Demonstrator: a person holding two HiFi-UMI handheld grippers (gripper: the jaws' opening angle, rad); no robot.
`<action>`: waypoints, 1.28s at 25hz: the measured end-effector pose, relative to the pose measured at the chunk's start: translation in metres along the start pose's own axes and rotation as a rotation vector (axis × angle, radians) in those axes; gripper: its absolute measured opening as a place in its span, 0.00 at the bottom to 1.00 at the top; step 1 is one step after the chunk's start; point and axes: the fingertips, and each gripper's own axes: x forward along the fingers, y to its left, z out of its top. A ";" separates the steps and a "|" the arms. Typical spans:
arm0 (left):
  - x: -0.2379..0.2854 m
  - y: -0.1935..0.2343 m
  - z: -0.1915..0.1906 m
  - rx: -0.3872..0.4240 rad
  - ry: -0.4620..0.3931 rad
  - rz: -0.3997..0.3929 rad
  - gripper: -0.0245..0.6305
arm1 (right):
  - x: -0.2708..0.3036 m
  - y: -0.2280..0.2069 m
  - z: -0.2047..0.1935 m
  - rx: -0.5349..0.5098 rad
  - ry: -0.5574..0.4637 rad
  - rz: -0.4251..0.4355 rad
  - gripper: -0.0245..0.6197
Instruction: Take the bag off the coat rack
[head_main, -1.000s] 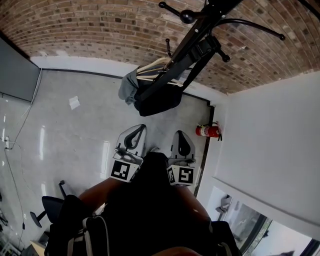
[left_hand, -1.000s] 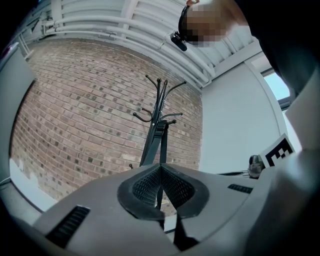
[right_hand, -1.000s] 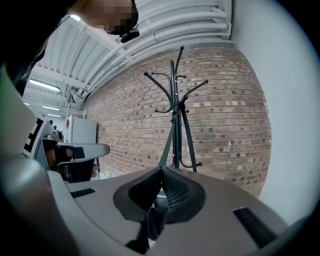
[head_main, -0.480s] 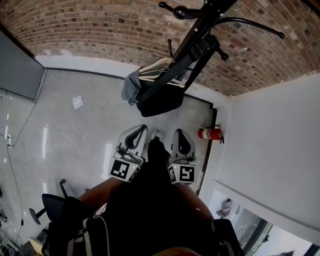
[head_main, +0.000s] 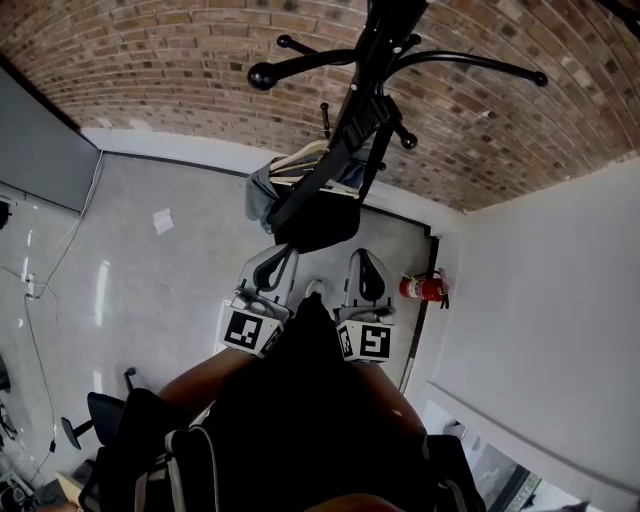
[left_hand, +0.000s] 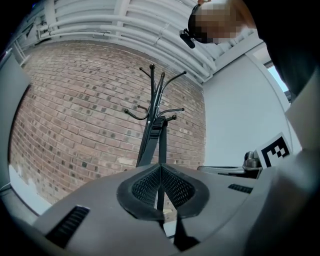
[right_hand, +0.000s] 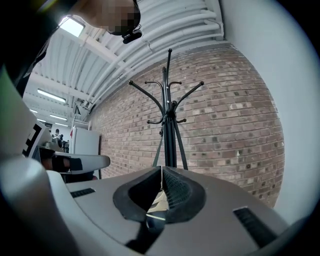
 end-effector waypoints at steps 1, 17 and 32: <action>0.009 -0.001 0.000 0.003 0.004 0.005 0.07 | 0.006 -0.004 0.004 -0.009 -0.009 0.008 0.07; 0.108 0.010 -0.001 0.032 -0.045 0.098 0.13 | 0.096 -0.067 0.016 0.004 -0.042 0.198 0.07; 0.147 0.026 -0.007 0.054 -0.052 0.231 0.30 | 0.147 -0.073 0.012 -0.014 -0.013 0.359 0.19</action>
